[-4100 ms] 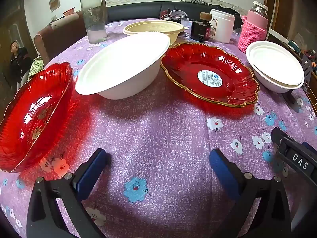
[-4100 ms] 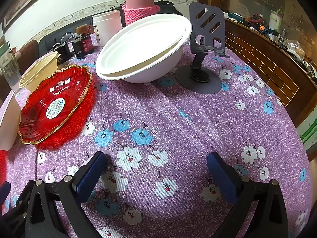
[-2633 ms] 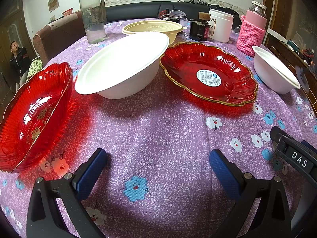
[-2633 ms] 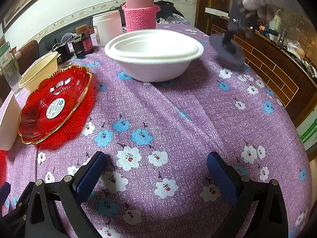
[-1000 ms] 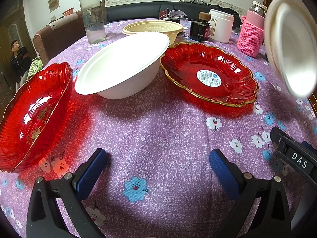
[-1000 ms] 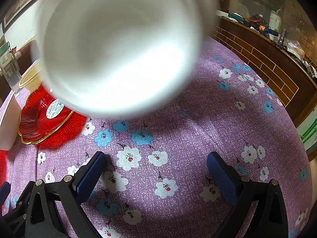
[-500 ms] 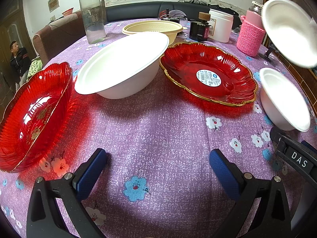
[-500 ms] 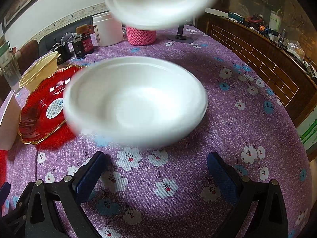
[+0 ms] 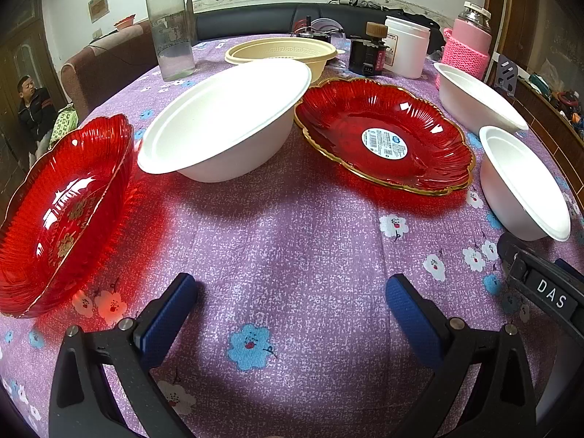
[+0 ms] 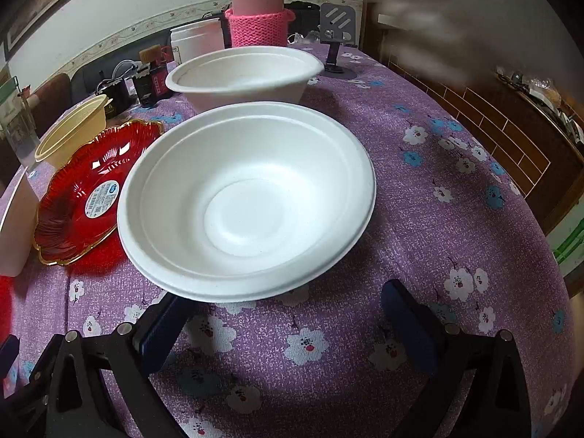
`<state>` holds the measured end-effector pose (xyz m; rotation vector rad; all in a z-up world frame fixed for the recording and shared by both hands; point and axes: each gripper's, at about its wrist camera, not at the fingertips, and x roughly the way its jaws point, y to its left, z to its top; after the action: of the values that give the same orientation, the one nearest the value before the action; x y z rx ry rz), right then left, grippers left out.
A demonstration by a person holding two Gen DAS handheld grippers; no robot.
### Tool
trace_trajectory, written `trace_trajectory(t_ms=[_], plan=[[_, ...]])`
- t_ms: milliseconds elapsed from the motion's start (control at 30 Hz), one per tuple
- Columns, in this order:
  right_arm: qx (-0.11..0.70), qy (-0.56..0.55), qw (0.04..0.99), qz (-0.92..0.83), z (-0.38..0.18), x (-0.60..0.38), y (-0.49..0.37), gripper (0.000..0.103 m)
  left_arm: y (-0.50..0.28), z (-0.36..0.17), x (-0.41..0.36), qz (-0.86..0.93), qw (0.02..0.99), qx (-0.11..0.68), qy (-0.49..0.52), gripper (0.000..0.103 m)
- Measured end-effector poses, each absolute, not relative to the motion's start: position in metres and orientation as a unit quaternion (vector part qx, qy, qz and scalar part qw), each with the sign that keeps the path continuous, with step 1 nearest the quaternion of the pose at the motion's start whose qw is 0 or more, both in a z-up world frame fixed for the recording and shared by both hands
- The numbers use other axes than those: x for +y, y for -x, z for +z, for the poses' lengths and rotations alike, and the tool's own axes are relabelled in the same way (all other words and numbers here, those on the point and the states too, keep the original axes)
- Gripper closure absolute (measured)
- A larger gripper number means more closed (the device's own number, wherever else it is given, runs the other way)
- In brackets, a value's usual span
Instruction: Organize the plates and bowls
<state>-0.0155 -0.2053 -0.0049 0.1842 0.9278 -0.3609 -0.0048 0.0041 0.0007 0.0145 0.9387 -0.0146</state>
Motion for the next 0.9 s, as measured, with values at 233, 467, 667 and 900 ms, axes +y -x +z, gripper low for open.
trace_trajectory(t_ms=[233,467,667,900], plan=[[0.444,-0.088,0.875,-0.173,-0.006,-0.203,0.013,0.001,0.006,0.001,0.002,-0.003,0.892,0.452,-0.006,0.0],[0.444,-0.088,0.875,-0.173,-0.006,-0.204,0.012,0.001,0.005,0.001,0.001,-0.003,0.892,0.453,-0.007,0.0],[0.445,-0.088,0.875,-0.173,-0.006,-0.203,0.012,0.001,0.012,0.001,0.003,-0.033,0.886,0.461,-0.022,0.0],[0.466,-0.082,0.868,-0.15,-0.006,-0.203,0.01,0.001,0.016,0.002,0.003,-0.053,0.878,0.475,-0.036,0.0]])
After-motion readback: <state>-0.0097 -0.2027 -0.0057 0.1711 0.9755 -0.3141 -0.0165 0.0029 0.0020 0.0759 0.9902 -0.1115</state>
